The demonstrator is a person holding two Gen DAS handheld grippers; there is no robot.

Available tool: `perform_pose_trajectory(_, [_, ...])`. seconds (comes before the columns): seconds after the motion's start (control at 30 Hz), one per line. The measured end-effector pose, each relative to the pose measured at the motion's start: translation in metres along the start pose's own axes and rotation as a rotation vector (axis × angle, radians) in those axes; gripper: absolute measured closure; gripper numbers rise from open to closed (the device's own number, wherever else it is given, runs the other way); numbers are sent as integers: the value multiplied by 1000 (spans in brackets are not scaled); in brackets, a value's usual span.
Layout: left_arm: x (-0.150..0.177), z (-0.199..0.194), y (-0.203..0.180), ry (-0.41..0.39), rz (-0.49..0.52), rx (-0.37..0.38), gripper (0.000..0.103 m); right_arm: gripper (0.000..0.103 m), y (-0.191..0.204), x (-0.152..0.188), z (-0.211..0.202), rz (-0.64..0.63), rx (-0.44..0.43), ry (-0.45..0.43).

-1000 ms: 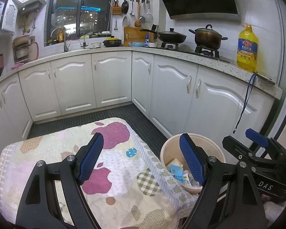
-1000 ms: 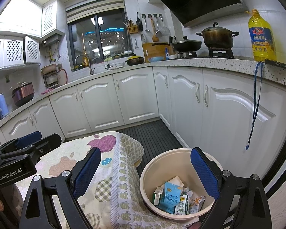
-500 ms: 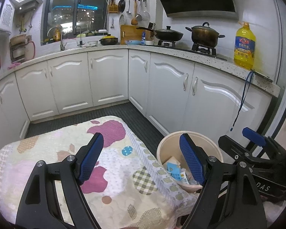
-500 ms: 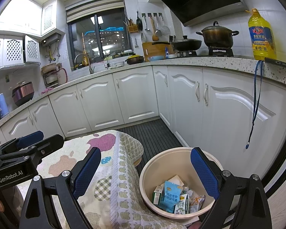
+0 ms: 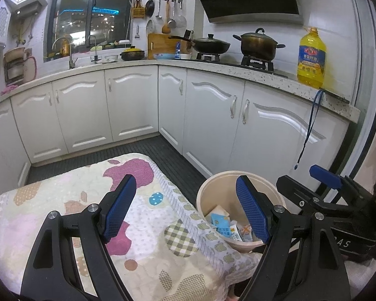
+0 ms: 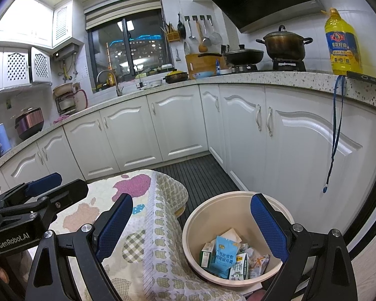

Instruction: Collect trash

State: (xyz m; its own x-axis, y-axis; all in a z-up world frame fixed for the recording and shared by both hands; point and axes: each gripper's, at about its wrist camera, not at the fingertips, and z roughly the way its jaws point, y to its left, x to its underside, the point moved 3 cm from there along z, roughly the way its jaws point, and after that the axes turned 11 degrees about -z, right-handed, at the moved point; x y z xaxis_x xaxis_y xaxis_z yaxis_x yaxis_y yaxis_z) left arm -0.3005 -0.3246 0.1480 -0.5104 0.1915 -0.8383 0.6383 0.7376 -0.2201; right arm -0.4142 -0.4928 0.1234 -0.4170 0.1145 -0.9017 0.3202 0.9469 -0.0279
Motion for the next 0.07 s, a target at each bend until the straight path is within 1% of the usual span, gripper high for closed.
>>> perform_pose_trajectory(0.07, [1, 1, 1, 4, -2, -3, 22, 9, 0, 0, 0, 0, 1, 0])
